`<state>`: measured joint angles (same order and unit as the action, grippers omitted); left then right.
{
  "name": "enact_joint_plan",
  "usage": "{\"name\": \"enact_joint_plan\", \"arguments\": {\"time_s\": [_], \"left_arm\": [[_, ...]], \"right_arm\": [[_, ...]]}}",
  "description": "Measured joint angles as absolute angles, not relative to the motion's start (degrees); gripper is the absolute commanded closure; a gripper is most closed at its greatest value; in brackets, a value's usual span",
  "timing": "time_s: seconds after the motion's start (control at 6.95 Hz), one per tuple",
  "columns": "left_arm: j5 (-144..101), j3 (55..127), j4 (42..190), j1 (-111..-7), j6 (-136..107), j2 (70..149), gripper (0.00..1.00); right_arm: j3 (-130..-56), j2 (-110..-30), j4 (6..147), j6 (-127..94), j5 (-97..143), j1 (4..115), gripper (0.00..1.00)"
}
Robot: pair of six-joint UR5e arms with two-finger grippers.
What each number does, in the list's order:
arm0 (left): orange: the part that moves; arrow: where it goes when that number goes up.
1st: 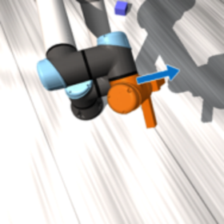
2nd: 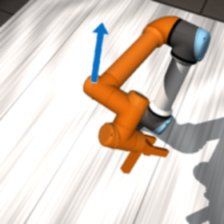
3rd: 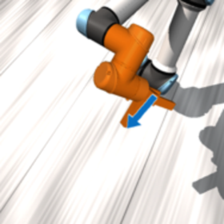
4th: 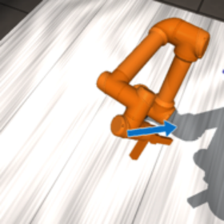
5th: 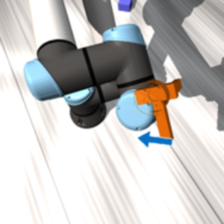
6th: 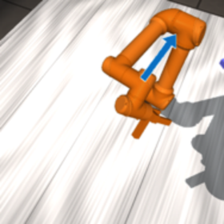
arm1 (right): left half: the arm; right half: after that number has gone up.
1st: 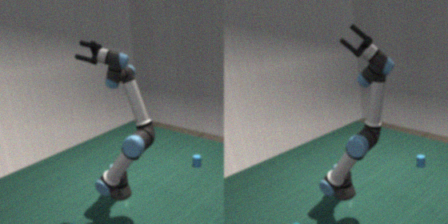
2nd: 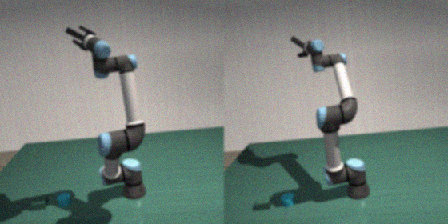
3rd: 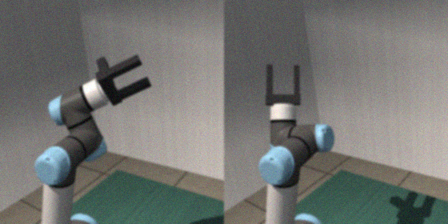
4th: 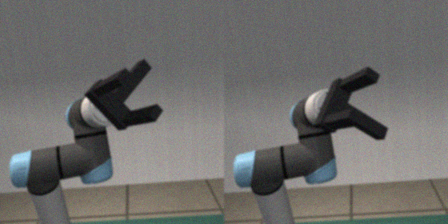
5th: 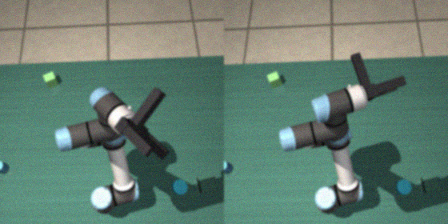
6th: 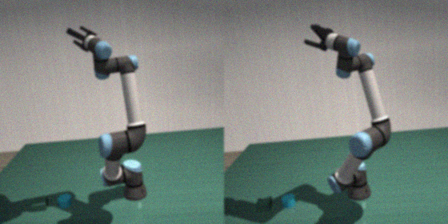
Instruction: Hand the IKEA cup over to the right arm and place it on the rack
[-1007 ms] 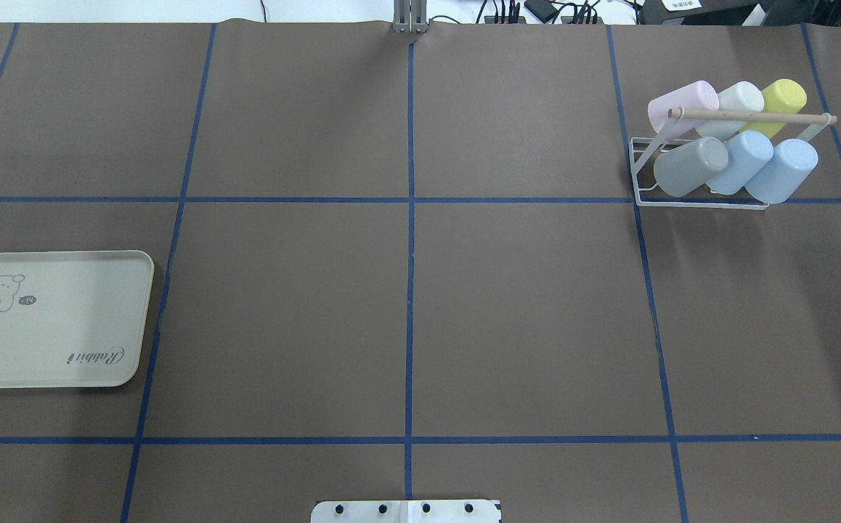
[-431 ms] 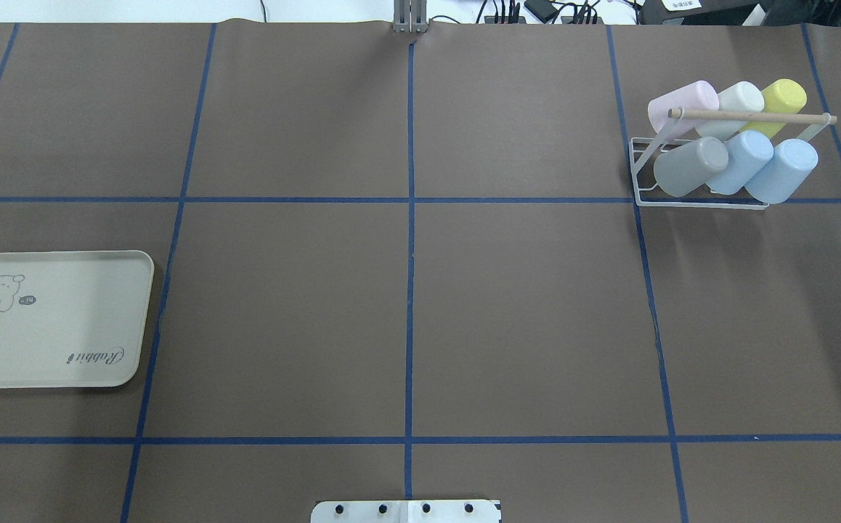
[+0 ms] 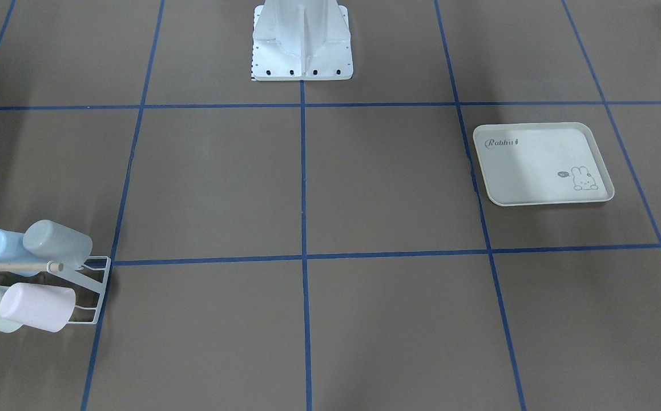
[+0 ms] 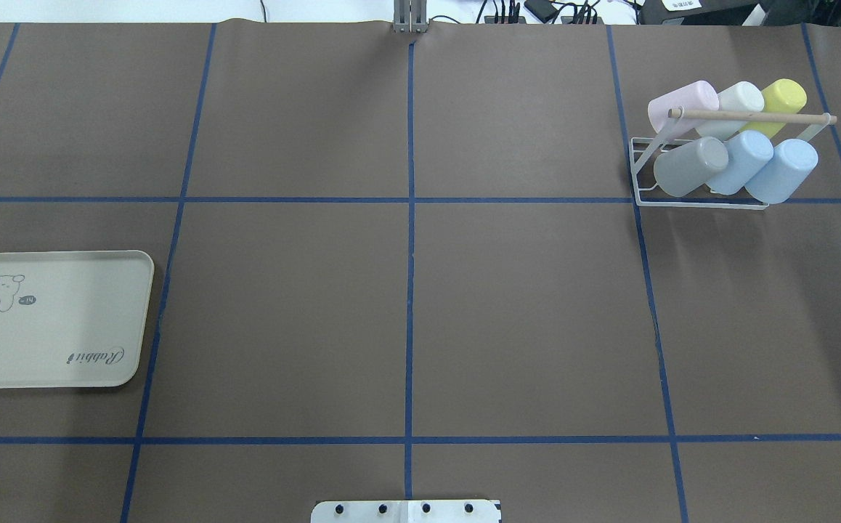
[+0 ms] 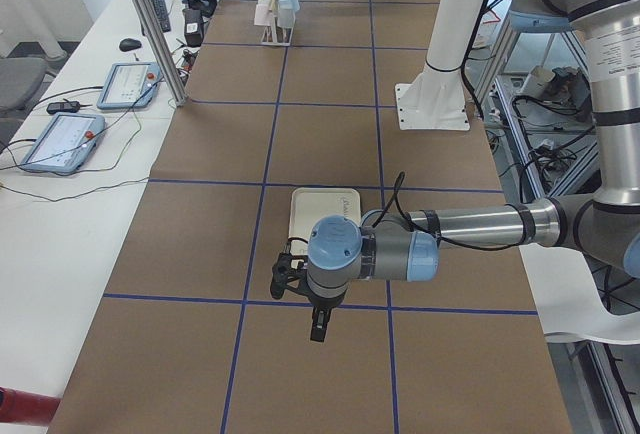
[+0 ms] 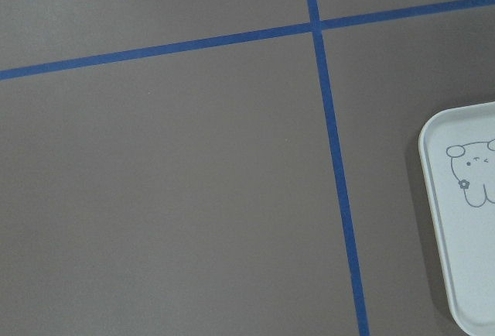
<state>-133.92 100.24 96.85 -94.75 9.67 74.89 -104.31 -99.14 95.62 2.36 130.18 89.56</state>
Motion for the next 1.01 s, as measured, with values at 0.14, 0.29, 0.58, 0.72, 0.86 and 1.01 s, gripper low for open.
{"name": "enact_joint_plan", "arguments": {"time_s": [0.14, 0.29, 0.58, 0.72, 0.86, 1.01], "left_arm": [[-133.84, 100.13, 96.85, -94.75, 9.67, 74.89, 0.0], [-133.73, 100.07, 96.85, -94.75, 9.67, 74.89, 0.0], [-133.53, 100.03, 96.84, -94.76, 9.67, 74.88, 0.0], [-133.47, 100.04, 96.82, -94.8, 9.67, 74.9, 0.0], [-133.44, 100.07, 96.84, -94.82, 9.67, 74.93, 0.0], [-133.44, 100.12, 96.87, -94.81, 9.67, 74.99, 0.0]], "right_arm": [[-104.48, -99.12, 95.63, 2.37, 130.28, 89.56, 0.01], [-104.54, -99.03, 95.62, 2.37, 130.32, 89.56, 0.0], [-104.58, -98.82, 95.63, 2.37, 130.36, 89.56, 0.0], [-104.58, -98.76, 95.62, 2.37, 130.57, 89.56, 0.01], [-104.57, -98.73, 95.62, 2.37, 131.01, 89.56, 0.0], [-104.57, -98.71, 95.63, 2.37, 131.37, 89.56, 0.01]]}}
